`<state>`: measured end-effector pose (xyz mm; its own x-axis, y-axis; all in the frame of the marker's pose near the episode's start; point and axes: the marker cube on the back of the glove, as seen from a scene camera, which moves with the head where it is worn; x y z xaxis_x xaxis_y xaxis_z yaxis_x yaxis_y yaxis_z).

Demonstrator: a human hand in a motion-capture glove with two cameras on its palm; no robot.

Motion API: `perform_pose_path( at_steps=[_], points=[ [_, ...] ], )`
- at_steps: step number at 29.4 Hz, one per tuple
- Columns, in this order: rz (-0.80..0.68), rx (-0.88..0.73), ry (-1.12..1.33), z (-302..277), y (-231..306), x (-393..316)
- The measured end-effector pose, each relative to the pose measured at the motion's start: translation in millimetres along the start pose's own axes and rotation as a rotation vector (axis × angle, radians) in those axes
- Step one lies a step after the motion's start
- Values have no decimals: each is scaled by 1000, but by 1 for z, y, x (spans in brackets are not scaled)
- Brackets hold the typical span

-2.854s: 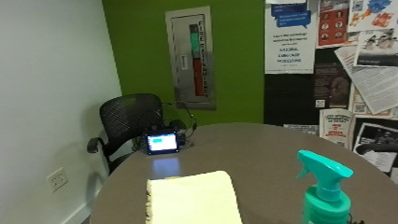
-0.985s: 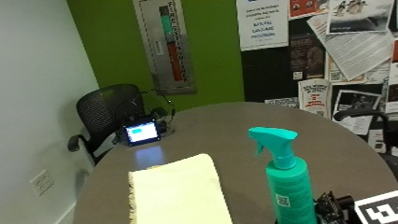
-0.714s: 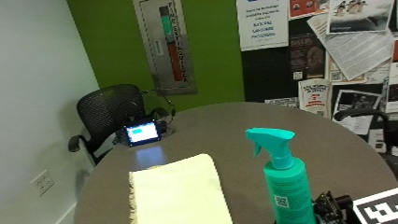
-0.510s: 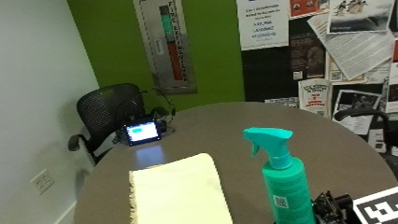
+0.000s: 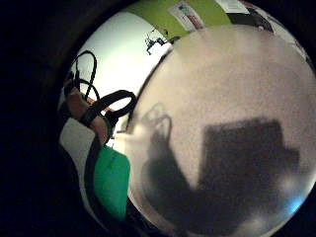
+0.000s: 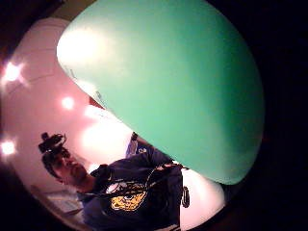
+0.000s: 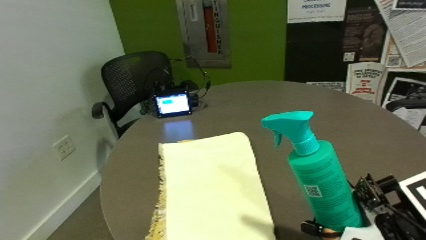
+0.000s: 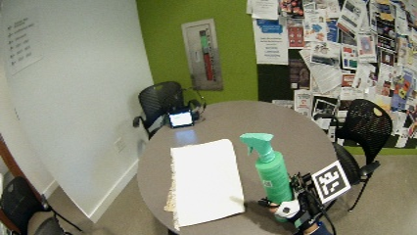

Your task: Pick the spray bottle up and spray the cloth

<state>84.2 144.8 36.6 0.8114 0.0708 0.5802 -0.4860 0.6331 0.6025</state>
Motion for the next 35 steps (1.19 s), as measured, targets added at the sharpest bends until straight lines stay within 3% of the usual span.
perform_pose_path(
  at_steps=[10,21,35],
  points=[
    [-3,-98,273,-51,-6,-25],
    [-31,-364,481,-37,4,-51],
    [142,-546,617,-38,5,-61]
  ],
)
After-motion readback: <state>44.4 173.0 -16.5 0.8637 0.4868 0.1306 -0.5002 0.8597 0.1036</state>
